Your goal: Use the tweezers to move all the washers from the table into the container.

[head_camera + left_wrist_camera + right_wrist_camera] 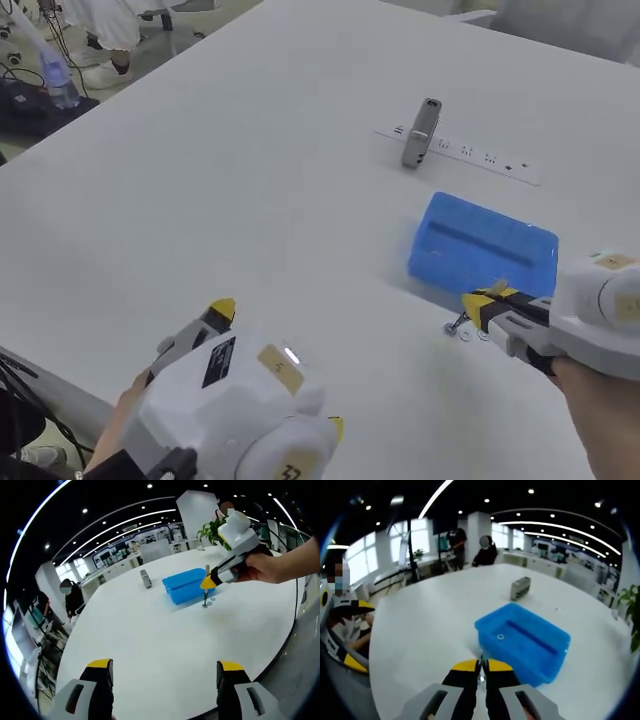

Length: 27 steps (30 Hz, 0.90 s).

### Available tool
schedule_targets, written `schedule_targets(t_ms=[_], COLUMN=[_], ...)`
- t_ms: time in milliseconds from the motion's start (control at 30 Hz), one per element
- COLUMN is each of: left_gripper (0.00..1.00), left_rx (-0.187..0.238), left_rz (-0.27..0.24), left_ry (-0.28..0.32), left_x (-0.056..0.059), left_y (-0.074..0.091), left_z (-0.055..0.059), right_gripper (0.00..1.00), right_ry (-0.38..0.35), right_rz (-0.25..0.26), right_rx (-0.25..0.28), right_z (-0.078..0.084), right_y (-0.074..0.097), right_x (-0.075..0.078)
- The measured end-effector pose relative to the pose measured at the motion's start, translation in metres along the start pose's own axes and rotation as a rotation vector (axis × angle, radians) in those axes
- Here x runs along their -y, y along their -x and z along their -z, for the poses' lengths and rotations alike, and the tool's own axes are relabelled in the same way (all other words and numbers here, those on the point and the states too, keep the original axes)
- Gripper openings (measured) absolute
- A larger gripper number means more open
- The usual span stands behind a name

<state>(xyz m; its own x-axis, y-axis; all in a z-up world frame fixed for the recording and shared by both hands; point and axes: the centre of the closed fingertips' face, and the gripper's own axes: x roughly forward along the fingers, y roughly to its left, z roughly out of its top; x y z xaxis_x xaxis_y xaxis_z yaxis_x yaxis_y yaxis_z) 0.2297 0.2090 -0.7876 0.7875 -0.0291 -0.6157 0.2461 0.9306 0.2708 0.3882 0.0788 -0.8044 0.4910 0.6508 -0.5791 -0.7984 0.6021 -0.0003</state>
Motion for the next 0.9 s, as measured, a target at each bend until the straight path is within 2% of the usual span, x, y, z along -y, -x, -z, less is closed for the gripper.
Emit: schedule_targets(t_ms=[200,567,700,800,900], left_gripper=[0.87,0.87,0.86,0.86,0.87], left_rx=[0.002,0.003,0.001,0.001,0.002], left_rz=[0.0,0.001,0.002,0.003,0.006], left_ry=[0.0,-0.002,-0.006,-0.006,-0.005], left_x=[0.0,0.0,0.0,0.0,0.001], left_y=[0.0,0.0,0.0,0.0,0.0], left_z=[0.0,0.0,0.0,0.0,0.0], right_gripper=[0.0,0.0,0.0,0.01,0.01], right_ry=[-0.026,-0.003,-0.005,-0.015,-0.028], right_rz=[-0.009,-0.011,0.009,0.02,0.047], right_rx=[-0.017,0.056,0.088,0.107,0.129], right_z=[-0.002,-0.033,-0.048,-0.055,-0.064], right_y=[0.0,0.019,0.026,0.025,0.022], right_x=[-0.003,-0.002,0.009,0.014,0.028])
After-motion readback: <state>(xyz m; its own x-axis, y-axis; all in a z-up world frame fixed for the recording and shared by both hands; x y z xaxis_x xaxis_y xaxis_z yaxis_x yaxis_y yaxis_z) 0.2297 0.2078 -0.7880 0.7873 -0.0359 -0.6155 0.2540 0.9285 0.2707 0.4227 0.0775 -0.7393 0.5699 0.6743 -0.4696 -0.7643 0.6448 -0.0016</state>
